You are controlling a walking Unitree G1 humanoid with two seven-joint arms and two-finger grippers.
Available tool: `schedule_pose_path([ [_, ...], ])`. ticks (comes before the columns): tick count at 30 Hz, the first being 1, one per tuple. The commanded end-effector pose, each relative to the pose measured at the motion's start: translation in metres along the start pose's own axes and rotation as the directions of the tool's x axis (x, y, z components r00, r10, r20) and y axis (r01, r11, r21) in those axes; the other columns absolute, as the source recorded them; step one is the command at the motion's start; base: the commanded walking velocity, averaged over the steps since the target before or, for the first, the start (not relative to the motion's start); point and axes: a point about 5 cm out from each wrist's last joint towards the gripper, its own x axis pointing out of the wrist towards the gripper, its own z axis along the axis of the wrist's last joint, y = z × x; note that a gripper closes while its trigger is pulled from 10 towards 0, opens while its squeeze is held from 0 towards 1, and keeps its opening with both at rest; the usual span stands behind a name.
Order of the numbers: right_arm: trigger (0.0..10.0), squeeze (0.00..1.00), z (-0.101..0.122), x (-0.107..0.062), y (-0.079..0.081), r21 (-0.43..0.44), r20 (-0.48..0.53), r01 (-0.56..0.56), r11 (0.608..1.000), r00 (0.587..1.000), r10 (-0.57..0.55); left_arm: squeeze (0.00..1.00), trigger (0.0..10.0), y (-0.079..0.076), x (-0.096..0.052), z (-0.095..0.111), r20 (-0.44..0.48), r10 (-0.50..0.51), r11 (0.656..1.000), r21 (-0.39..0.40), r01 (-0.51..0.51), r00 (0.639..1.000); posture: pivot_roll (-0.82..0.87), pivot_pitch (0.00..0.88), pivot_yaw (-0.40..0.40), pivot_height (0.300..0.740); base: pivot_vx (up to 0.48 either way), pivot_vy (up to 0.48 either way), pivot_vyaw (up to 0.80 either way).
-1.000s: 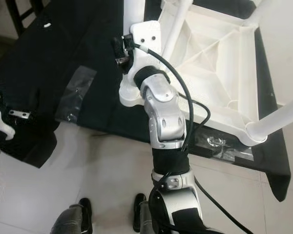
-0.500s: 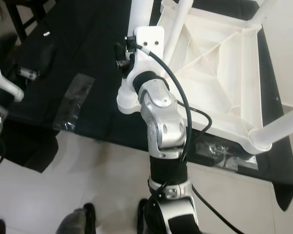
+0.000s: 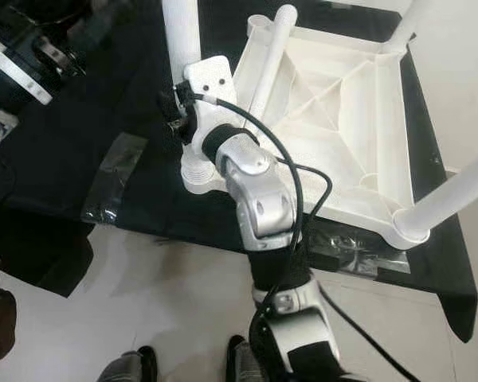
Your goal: Building children table
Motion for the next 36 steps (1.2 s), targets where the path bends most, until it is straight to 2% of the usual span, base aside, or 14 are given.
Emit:
schedule_pose_path([
  [1, 10.0, 0.0, 0.005, 0.004, 0.009, 0.005, 0.036, -0.096, 0.995, 0.995, 0.096, 0.0, 10.0, -0.007, 0.004, 0.003, -0.013, -0.101, 0.995, -0.021, 0.101, 0.995, 0.01, 0.14, -0.014, 0.74, 0.0, 0.0, 0.0],
  [6, 10.0, 0.0, 0.013, 0.006, 0.005, -0.033, 0.073, -0.151, 0.988, 0.986, 0.153, 0.0, 10.0, -0.015, 0.014, 0.001, -0.003, -0.197, 0.977, -0.087, 0.197, 0.98, 0.01, 0.125, -0.004, 0.74, 0.0, 0.0, 0.0],
  [9, 10.0, 0.0, 0.015, 0.007, 0.002, -0.045, 0.09, -0.167, 0.985, 0.981, 0.17, 0.0, 10.0, -0.014, 0.019, 0.001, 0.007, -0.196, 0.976, -0.095, 0.195, 0.981, 0.01, 0.117, 0.0, 0.74, 0.0, 0.0, 0.0],
  [14, 10.0, 0.0, 0.02, 0.008, 0.003, -0.049, 0.115, -0.204, 0.978, 0.971, 0.209, 0.0, 10.0, -0.005, 0.029, 0.004, 0.035, -0.136, 0.985, -0.106, 0.139, 0.99, 0.01, 0.114, 0.007, 0.74, 0.0, 0.0, 0.0],
  [19, 10.0, 0.0, 0.018, 0.007, 0.006, -0.052, 0.118, -0.231, 0.972, 0.965, 0.235, 0.0, 10.0, -0.006, 0.033, 0.006, 0.035, -0.147, 0.98, -0.131, 0.15, 0.989, 0.01, 0.115, 0.008, 0.74, 0.0, 0.0, 0.0],
  [21, 10.0, 0.0, 0.016, 0.005, 0.01, -0.068, 0.115, -0.274, 0.959, 0.953, 0.28, 0.0, 10.0, -0.008, 0.035, 0.006, 0.025, -0.165, 0.974, -0.154, 0.167, 0.986, 0.01, 0.114, 0.011, 0.74, 0.0, 0.0, 0.0],
  [22, 10.0, 0.0, 0.016, 0.005, 0.011, -0.073, 0.114, -0.284, 0.956, 0.95, 0.291, 0.0, 6.6, -0.009, 0.035, 0.006, 0.024, -0.175, 0.971, -0.163, 0.176, 0.984, 0.01, 0.114, 0.011, 0.74, 0.0, 0.0, 0.0],
  [23, 10.0, 0.0, 0.016, 0.005, 0.011, -0.076, 0.114, -0.291, 0.954, 0.948, 0.298, 0.0, 6.6, -0.009, 0.036, 0.006, 0.023, -0.18, 0.969, -0.168, 0.182, 0.983, 0.01, 0.114, 0.011, 0.74, 0.0, 0.0, 0.0],
  [24, 10.0, 0.0, 0.016, 0.004, 0.011, -0.082, 0.112, -0.3, 0.95, 0.945, 0.308, 0.0, 0.0, -0.009, 0.036, 0.005, 0.018, -0.186, 0.966, -0.179, 0.186, 0.982, 0.01, 0.114, 0.011, 0.74, 0.0, 0.0, 0.0],
  [28, 10.0, 0.0, 0.015, 0.002, 0.009, -0.118, 0.096, -0.325, 0.938, 0.937, 0.337, 0.0, 0.0, -0.008, 0.035, 0.003, -0.013, -0.213, 0.96, -0.186, 0.207, 0.977, 0.01, 0.107, 0.01, 0.74, 0.0, 0.0, 0.0],
  [36, 10.0, 0.0, 0.02, 0.0, 0.0, -0.132, 0.095, -0.319, 0.939, 0.938, 0.332, 0.0, 0.0, -0.005, 0.035, 0.006, -0.033, -0.21, 0.966, -0.162, 0.202, 0.977, 0.02, 0.101, 0.011, 0.74, 0.0, 0.0, 0.0],
])
